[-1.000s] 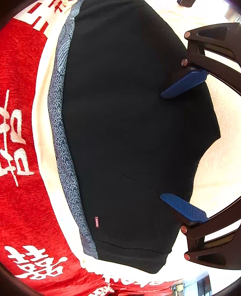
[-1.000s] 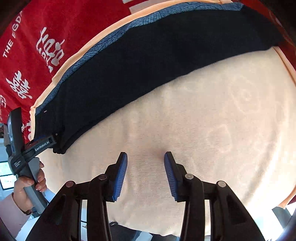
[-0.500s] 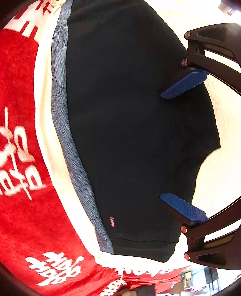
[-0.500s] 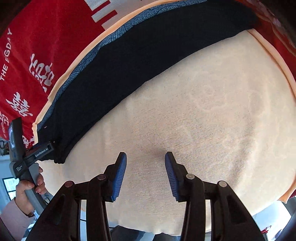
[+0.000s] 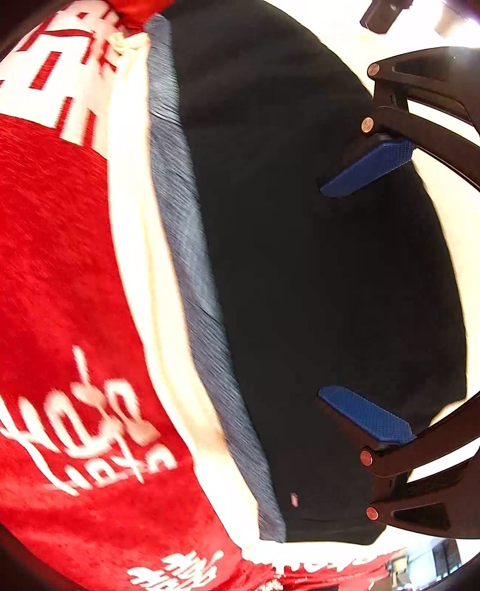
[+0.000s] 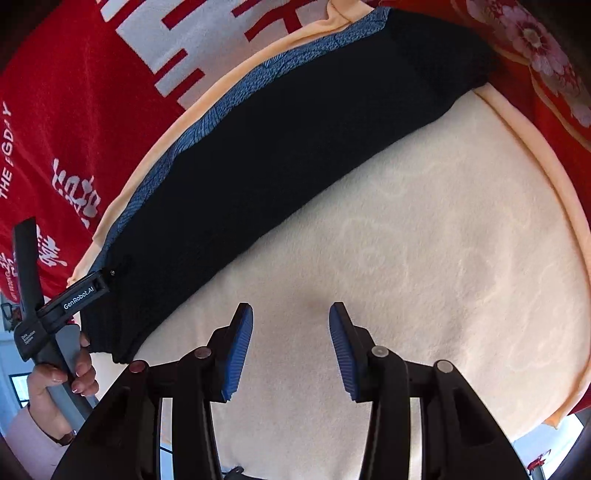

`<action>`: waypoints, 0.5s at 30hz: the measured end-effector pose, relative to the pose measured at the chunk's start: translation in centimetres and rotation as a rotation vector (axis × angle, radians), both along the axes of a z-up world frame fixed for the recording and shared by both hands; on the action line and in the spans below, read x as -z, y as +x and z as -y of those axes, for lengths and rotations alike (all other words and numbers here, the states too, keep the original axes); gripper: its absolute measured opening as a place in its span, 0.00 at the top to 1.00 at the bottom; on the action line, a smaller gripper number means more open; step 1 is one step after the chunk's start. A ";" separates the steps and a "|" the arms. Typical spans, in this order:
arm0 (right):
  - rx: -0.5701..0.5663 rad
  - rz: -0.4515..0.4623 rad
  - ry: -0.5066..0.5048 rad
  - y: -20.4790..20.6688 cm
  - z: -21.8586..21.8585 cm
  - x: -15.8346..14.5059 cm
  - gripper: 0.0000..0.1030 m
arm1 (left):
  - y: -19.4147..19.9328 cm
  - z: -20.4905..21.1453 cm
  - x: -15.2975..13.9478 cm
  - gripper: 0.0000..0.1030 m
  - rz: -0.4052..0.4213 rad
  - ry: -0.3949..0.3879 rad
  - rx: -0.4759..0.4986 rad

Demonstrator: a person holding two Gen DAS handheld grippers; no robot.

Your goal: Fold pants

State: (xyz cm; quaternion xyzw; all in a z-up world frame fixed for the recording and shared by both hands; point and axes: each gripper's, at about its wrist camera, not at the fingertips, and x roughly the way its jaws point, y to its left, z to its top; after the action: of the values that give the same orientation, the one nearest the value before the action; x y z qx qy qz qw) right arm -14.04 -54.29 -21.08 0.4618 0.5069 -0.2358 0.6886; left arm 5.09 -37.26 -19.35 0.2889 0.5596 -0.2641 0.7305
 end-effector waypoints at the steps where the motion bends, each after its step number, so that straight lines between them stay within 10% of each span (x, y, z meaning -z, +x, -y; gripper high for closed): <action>1: 0.004 0.003 -0.013 0.2 0.7 -0.2 0.54 | 0.1 1.1 -0.1 0.00 -0.001 -0.015 0.000; 15: -0.155 0.120 -0.156 10.5 9.1 -1.0 0.54 | -1.9 10.6 2.2 0.00 0.020 -0.067 -0.094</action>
State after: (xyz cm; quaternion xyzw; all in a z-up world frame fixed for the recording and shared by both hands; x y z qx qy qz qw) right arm -3.54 -63.34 -20.12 0.3794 0.4790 -0.1923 0.7679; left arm 3.22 -47.84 -21.58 0.2403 0.5561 -0.2452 0.7569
